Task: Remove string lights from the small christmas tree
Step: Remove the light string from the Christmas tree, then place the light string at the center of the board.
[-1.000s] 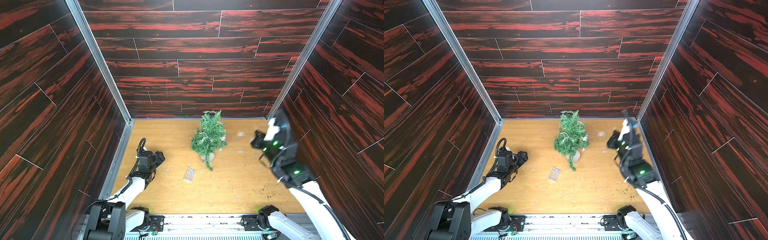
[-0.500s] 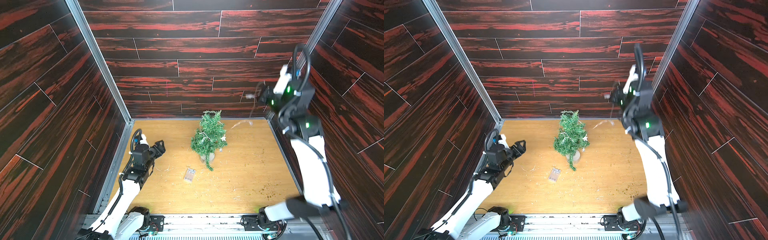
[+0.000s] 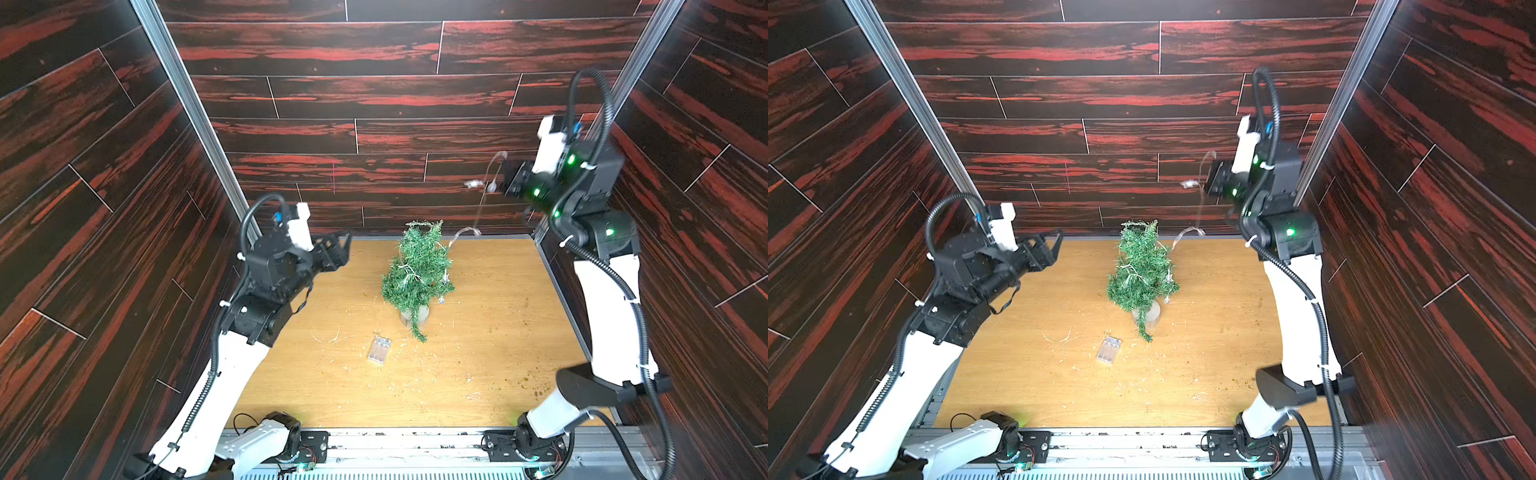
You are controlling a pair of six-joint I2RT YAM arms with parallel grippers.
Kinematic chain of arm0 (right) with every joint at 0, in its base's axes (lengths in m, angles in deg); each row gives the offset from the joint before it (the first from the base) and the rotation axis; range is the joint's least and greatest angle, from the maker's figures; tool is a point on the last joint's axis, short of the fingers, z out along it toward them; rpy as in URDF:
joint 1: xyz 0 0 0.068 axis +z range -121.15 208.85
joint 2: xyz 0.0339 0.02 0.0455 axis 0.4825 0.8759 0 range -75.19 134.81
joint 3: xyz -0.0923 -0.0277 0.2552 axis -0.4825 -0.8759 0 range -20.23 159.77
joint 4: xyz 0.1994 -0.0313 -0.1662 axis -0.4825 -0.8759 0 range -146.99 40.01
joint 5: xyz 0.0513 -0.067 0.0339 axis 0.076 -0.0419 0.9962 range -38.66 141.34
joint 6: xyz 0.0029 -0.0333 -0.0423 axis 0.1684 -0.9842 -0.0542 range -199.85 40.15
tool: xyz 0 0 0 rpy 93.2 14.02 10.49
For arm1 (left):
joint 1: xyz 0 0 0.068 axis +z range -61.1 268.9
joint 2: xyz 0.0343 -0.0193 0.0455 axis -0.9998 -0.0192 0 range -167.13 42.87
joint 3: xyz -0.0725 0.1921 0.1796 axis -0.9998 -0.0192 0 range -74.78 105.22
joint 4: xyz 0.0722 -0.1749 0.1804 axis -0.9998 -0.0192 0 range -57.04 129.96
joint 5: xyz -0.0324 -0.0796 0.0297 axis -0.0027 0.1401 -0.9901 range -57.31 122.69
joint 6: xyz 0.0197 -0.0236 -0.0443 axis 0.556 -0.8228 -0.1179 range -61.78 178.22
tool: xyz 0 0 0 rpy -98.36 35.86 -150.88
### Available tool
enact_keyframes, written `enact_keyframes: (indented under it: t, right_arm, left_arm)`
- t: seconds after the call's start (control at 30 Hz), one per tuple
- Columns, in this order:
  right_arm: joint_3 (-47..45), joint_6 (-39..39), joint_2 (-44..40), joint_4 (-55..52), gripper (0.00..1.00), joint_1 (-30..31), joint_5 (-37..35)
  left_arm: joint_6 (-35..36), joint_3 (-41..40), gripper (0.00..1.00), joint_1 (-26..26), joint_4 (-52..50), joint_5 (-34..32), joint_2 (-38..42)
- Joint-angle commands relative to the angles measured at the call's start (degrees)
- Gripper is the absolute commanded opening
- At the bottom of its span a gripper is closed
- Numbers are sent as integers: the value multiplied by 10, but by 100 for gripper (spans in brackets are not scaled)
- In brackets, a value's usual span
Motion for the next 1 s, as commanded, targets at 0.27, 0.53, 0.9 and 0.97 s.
enact_keyframes:
  t: [0.27,0.53,0.9,0.97]
  right_arm:
    - [-412,-15,-219,141,0,-2,43]
    - [-667,10,-293,330,2,-2,184]
    - [-742,26,-269,464,6,-2,233]
    - [-742,31,-260,476,7,-2,240]
  left_arm:
    - [20,-22,79,-21,-22,-2,-35]
    - [32,-82,79,-21,-34,-35,-24]
    - [28,-108,79,-20,-33,-41,-21]
    - [29,-109,79,-21,-33,-41,-22]
